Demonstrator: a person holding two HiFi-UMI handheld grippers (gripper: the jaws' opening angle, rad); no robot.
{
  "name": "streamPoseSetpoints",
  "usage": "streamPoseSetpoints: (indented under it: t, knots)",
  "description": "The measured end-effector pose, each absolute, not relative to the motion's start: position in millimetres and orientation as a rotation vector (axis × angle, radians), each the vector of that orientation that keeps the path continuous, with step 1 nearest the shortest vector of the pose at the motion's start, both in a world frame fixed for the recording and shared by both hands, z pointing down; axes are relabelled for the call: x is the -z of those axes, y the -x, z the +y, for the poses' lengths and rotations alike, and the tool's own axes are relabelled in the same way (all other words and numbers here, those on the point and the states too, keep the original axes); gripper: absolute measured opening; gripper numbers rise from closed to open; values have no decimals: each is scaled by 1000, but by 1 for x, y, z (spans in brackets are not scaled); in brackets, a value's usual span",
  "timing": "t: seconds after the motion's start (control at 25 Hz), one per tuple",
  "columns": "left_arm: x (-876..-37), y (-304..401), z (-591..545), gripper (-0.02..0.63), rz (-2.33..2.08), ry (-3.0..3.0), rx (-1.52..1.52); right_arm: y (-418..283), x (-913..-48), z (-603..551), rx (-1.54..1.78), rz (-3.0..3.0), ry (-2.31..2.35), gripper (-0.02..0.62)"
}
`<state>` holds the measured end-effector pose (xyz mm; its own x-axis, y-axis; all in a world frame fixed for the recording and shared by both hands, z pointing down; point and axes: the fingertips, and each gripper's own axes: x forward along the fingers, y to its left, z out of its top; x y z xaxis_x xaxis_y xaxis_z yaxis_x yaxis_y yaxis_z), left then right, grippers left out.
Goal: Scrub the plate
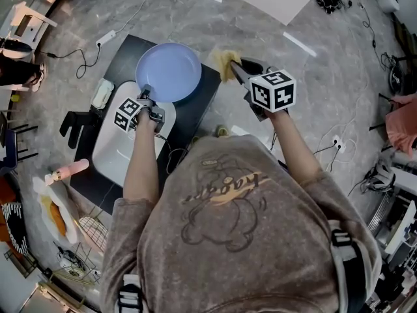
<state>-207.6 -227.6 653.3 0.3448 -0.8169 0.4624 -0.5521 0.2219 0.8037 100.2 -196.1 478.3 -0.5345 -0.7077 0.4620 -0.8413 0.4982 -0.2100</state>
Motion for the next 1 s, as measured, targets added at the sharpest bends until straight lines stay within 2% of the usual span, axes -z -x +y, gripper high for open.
streamPoseSetpoints:
  t: [0.4,0.72,1.0]
  knots:
    - [-666,207,-230,59,-1380,-1435,183,-98,-486,-192,-614,-2418,-1280,49]
    - [-651,221,-230,171,-1503,-1515,90,-93,-487,-191,-622,-2431,-1256,49]
    - [-590,231,-233,198,-1624,-1733,6,-86,-480,-192,-615,-2472,-1238,49]
